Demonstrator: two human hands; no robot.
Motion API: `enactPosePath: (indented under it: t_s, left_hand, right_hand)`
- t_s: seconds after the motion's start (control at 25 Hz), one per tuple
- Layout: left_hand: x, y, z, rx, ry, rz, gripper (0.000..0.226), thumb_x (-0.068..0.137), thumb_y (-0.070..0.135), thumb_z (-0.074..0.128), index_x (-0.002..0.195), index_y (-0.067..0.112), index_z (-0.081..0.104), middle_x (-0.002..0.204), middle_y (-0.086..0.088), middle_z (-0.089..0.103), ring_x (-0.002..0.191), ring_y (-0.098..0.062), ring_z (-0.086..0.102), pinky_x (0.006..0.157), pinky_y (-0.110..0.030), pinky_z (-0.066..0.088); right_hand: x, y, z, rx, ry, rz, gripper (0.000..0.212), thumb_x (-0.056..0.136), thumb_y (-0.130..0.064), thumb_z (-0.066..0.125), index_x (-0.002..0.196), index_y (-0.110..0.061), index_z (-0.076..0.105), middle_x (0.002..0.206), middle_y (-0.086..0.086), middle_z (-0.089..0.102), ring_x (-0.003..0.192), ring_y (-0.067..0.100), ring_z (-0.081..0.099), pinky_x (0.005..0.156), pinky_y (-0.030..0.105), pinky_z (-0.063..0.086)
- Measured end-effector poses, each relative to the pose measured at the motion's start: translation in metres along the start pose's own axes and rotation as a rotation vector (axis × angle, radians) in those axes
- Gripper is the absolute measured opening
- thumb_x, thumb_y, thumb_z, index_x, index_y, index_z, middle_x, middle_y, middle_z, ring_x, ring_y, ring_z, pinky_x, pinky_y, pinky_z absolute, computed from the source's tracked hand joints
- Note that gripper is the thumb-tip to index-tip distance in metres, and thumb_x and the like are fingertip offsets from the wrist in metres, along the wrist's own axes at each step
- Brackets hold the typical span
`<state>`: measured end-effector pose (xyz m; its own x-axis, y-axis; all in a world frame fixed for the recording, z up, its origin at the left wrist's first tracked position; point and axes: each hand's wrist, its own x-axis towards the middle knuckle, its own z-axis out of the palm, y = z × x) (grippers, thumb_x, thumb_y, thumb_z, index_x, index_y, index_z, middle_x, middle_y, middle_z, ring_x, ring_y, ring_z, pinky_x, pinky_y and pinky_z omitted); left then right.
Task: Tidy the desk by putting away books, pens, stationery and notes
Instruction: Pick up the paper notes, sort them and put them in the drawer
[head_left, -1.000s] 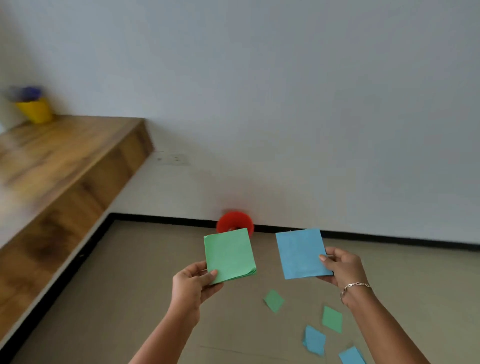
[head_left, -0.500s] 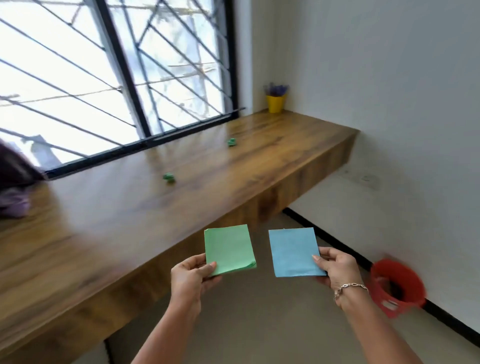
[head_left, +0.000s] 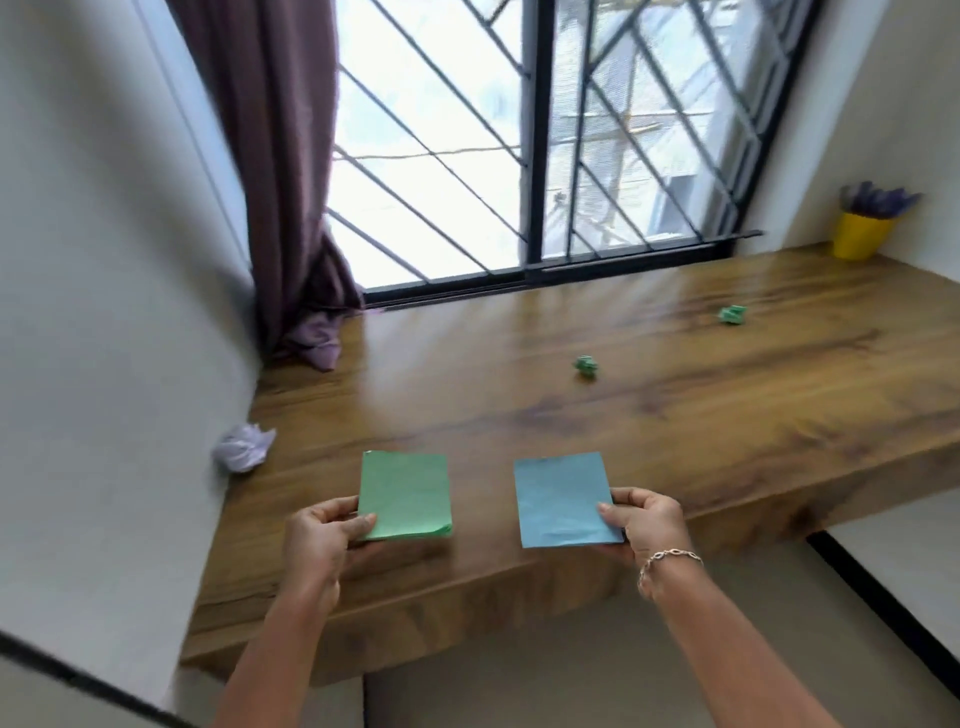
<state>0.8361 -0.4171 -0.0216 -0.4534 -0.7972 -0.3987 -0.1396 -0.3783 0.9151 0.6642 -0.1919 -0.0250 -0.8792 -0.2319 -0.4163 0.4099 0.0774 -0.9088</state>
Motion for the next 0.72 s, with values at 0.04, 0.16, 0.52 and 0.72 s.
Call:
enactPosePath:
  t_s: [0.04, 0.16, 0.52, 0.72]
  left_hand:
    - [0.007, 0.002, -0.018, 0.003, 0.04, -0.012, 0.031, 0.08, -0.015, 0.057, 0.111, -0.01, 0.056, 0.098, -0.022, 0.062, 0.083, -0.032, 0.061, 0.041, -0.022, 0.054]
    - [0.019, 0.007, -0.056, 0.002, 0.129, -0.036, 0.028, 0.081, -0.016, 0.056, 0.109, -0.011, 0.056, 0.096, -0.02, 0.06, 0.082, -0.031, 0.06, 0.042, -0.021, 0.054]
    - [0.036, -0.006, -0.08, 0.161, 0.258, 0.006, 0.031, 0.082, -0.012, 0.059, 0.112, -0.011, 0.058, 0.102, -0.024, 0.064, 0.084, -0.031, 0.062, 0.046, -0.019, 0.055]
    - [0.026, -0.007, -0.069, 0.506, 0.343, 0.171, 0.032, 0.084, 0.001, 0.064, 0.116, -0.002, 0.062, 0.106, -0.019, 0.067, 0.074, -0.022, 0.062, 0.052, -0.028, 0.056]
  right_hand:
    - [0.002, 0.002, 0.021, -0.02, -0.034, 0.036, 0.015, 0.081, 0.014, 0.055, 0.084, 0.0, 0.057, 0.069, 0.008, 0.059, 0.058, 0.02, 0.054, 0.037, 0.019, 0.049]
    - [0.005, 0.008, 0.074, -0.094, -0.124, 0.126, 0.016, 0.082, 0.014, 0.054, 0.075, 0.0, 0.054, 0.071, 0.009, 0.058, 0.062, 0.021, 0.055, 0.036, 0.023, 0.051]
    - [0.01, 0.023, 0.142, -0.267, -0.139, 0.087, 0.022, 0.077, 0.011, 0.06, 0.066, -0.007, 0.055, 0.083, 0.018, 0.064, 0.078, 0.031, 0.062, 0.071, 0.046, 0.056]
    - [0.005, 0.027, 0.145, -0.508, -0.058, -0.052, 0.022, 0.067, -0.009, 0.073, 0.057, -0.021, 0.057, 0.075, 0.007, 0.067, 0.081, 0.031, 0.066, 0.078, 0.047, 0.056]
